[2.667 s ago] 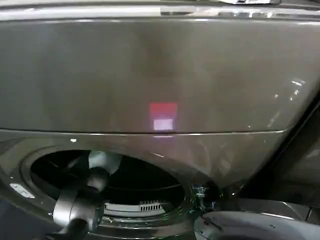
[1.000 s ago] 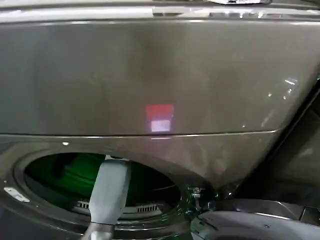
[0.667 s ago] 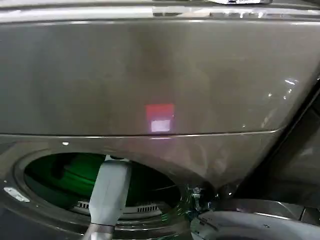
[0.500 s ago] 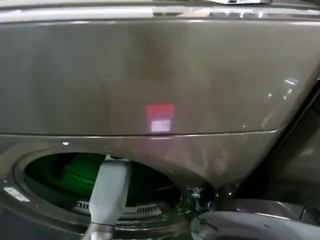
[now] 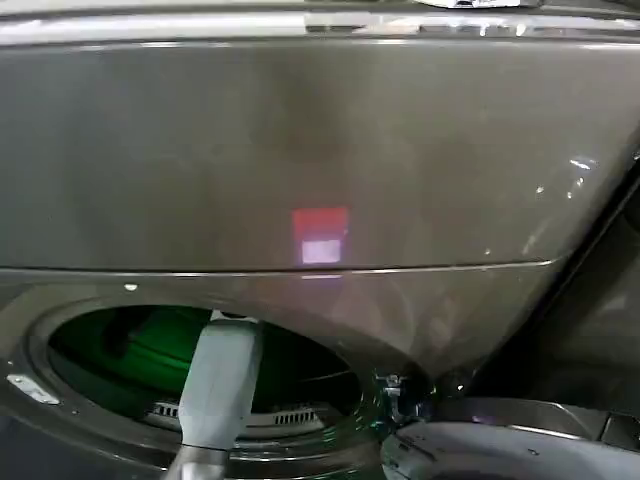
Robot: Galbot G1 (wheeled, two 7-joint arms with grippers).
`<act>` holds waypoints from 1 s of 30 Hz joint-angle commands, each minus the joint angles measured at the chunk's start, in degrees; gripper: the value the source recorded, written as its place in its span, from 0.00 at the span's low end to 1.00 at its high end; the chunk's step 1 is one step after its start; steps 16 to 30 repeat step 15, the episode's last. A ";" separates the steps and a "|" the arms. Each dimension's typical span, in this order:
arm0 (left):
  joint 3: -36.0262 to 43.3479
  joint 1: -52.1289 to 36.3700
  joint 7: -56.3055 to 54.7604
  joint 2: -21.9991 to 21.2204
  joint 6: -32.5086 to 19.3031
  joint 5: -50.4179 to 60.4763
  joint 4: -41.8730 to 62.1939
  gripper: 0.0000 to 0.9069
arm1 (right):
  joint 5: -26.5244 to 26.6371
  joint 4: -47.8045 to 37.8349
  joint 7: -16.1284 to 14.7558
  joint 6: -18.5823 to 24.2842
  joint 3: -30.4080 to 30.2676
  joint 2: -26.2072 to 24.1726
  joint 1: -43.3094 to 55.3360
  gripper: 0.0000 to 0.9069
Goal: Grasp the clothes from the dryer.
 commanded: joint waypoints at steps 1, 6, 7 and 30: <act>-0.06 0.22 -0.23 -1.50 -0.10 -0.11 -0.10 0.00 | -2.19 0.71 1.12 -2.20 0.26 -0.22 0.30 1.00; -0.12 -0.05 -0.12 -1.25 -0.07 -0.18 -0.16 0.00 | -2.36 0.93 1.15 -2.45 0.47 -0.31 0.27 1.00; -0.11 -0.06 -0.11 -1.25 -0.07 -0.19 -0.16 0.00 | -2.42 0.98 1.15 -2.47 0.47 -0.29 0.25 1.00; -0.11 -0.13 -0.05 -1.11 -0.18 -0.20 -0.09 0.00 | -2.87 1.27 1.92 -3.11 0.49 -0.31 0.31 1.00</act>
